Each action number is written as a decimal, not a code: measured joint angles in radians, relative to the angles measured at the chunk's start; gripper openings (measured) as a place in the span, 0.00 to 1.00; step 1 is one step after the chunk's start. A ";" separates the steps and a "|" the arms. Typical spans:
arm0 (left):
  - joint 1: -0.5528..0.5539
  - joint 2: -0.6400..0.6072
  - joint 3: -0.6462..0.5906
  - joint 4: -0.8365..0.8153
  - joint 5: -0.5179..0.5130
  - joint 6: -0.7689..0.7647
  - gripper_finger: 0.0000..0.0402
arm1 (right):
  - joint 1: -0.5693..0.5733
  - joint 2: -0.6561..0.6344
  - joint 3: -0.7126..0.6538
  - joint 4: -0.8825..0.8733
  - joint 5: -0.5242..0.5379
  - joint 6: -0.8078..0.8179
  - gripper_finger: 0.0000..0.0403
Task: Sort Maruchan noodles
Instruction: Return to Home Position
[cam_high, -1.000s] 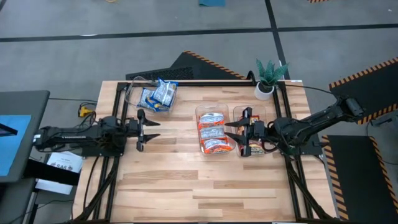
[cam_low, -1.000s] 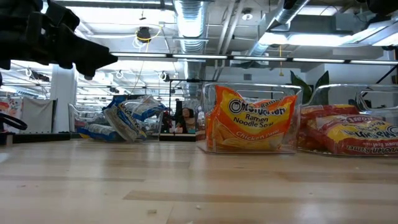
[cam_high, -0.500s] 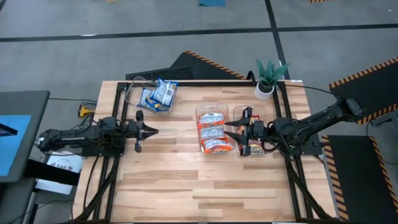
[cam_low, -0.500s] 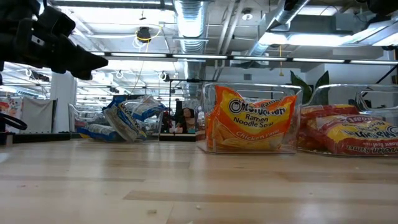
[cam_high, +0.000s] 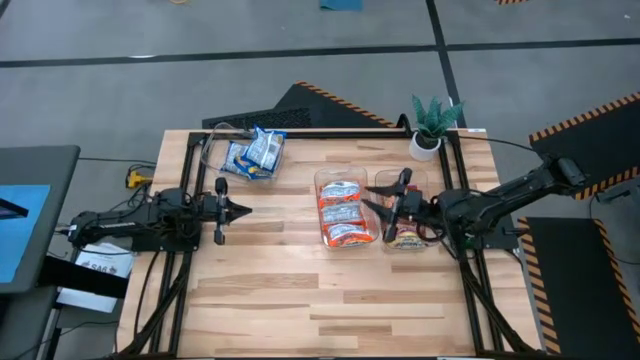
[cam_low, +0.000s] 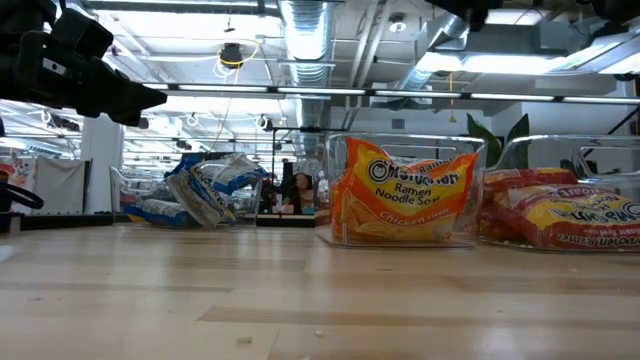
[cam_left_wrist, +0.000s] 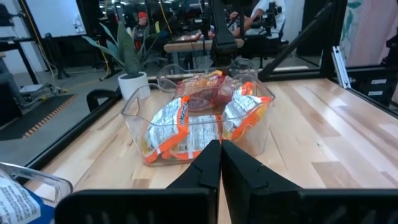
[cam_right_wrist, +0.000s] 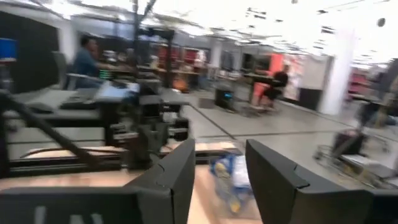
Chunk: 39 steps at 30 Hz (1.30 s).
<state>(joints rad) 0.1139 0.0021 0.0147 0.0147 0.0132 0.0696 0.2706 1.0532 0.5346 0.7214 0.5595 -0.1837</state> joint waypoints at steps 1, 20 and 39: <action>0.000 0.000 0.000 0.000 0.000 0.001 0.00 | 0.005 -0.018 0.000 -0.027 0.037 0.000 0.41; 0.000 0.002 0.001 -0.002 -0.001 0.009 0.00 | 0.125 -0.451 -0.154 -0.628 0.119 0.223 0.02; 0.000 0.002 0.001 -0.004 -0.040 0.023 0.00 | -0.127 -0.830 -0.463 -0.415 -0.317 0.202 0.02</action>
<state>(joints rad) 0.1135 0.0044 0.0158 0.0109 -0.0268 0.0921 0.1436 0.2230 0.0712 0.3063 0.2428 0.0181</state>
